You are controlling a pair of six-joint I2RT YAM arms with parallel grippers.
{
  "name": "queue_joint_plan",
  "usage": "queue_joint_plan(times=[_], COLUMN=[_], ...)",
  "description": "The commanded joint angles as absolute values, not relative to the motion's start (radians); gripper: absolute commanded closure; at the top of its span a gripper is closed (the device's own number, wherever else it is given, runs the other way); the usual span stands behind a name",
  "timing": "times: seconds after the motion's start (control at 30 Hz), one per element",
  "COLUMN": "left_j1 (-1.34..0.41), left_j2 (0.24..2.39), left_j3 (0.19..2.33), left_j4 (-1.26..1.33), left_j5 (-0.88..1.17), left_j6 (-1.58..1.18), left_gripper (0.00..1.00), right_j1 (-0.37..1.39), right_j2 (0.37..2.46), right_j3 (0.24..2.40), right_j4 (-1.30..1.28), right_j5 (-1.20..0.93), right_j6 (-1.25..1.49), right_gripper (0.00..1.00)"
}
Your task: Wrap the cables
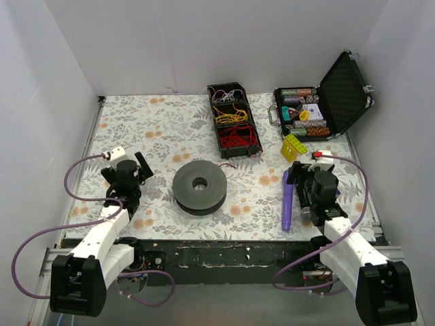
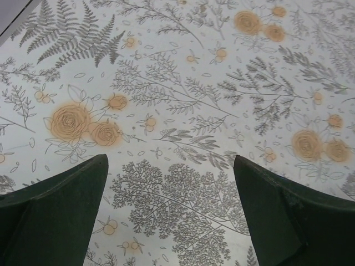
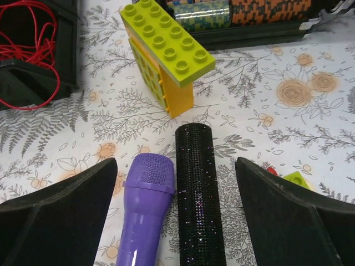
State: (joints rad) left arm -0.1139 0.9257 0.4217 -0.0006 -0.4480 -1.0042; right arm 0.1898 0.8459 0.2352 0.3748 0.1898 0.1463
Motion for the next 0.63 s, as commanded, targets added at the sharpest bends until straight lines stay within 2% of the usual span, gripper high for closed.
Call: queue_joint_plan(times=[0.0,0.6], left_j1=[-0.104,-0.095], left_j2=[0.905,0.903], left_j3=[0.364,0.345], left_j4=[0.112,0.08], left_j5=[-0.555,-0.526], left_j6=[-0.996,-1.054], left_gripper=[0.04,0.05], right_j1=[0.187,0.187], right_j2=[0.782,0.75], right_j3=[0.167,0.086], right_j4=[0.62,0.652], right_j5=[0.273,0.268], right_j6=[0.106,0.107], right_gripper=[0.04,0.04])
